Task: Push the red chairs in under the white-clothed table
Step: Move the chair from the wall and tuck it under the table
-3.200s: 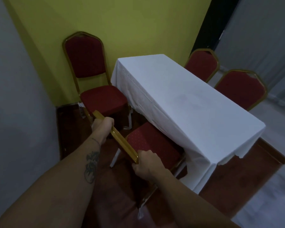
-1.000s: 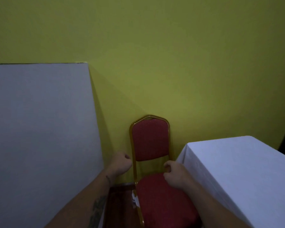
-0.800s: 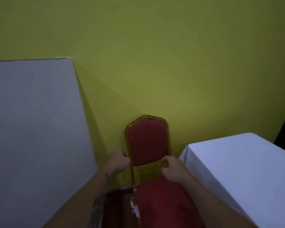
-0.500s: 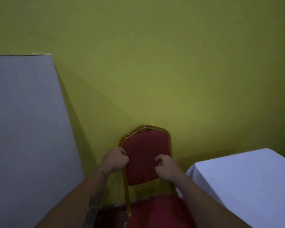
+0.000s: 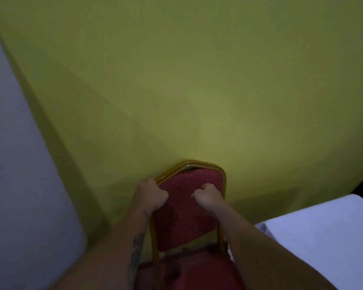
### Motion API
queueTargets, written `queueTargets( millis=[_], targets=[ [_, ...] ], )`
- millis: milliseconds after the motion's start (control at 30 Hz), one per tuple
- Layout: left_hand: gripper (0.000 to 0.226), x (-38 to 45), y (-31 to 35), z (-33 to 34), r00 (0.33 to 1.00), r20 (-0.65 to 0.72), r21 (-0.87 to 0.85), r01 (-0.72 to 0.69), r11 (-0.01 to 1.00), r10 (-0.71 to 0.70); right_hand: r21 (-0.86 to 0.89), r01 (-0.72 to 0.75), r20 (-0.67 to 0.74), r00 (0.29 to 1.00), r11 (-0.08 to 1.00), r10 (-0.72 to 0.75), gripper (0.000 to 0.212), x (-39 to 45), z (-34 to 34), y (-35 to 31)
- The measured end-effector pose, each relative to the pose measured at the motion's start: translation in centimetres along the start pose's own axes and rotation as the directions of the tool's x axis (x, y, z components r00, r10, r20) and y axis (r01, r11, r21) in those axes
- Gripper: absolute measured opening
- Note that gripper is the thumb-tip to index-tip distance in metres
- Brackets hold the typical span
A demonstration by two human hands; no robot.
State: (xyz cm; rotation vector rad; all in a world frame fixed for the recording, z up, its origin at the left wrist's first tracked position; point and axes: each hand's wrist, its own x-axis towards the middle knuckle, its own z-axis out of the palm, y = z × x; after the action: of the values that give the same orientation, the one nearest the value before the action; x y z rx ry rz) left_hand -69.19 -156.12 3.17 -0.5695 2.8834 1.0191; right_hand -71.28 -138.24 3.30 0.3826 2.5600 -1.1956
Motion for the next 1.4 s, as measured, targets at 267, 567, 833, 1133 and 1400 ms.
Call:
queueTargets(
  millis=[267, 567, 833, 1133, 1400],
  targets=[
    [0.055, 7.3, -4.6, 2.3, 0.985, 0.163, 0.047, -0.072, 0.996, 0.064, 0.219, -0.202, 0.041, 0.979, 0.955, 0.198, 0.068, 5.4, 5.6, -5.2],
    [0.035, 10.7, -9.5, 4.6, 0.945, 0.309, -0.159, -0.062, 0.985, 0.109, 0.298, -0.259, 0.001, 0.962, 0.919, 0.271, 0.127, 10.9, 11.3, -7.8],
    [0.010, 10.7, -11.8, 6.6, 0.980, 0.166, -0.223, -0.072, 0.972, 0.111, 0.252, -0.289, -0.194, 0.920, 0.924, 0.341, 0.130, 11.6, 14.3, -8.3],
    [0.007, 3.1, -14.0, 8.7, 0.993, 0.116, -0.333, 0.028, 0.943, 0.012, 0.170, -0.200, -0.055, 0.976, 0.965, 0.212, 0.133, 6.7, 14.6, -4.7],
    [0.044, -6.6, -18.1, 11.3, 0.969, 0.247, -0.412, 0.101, 0.906, 0.004, 0.066, -0.076, 0.085, 0.994, 0.995, 0.070, 0.132, -1.8, 12.6, 1.1]
  ],
)
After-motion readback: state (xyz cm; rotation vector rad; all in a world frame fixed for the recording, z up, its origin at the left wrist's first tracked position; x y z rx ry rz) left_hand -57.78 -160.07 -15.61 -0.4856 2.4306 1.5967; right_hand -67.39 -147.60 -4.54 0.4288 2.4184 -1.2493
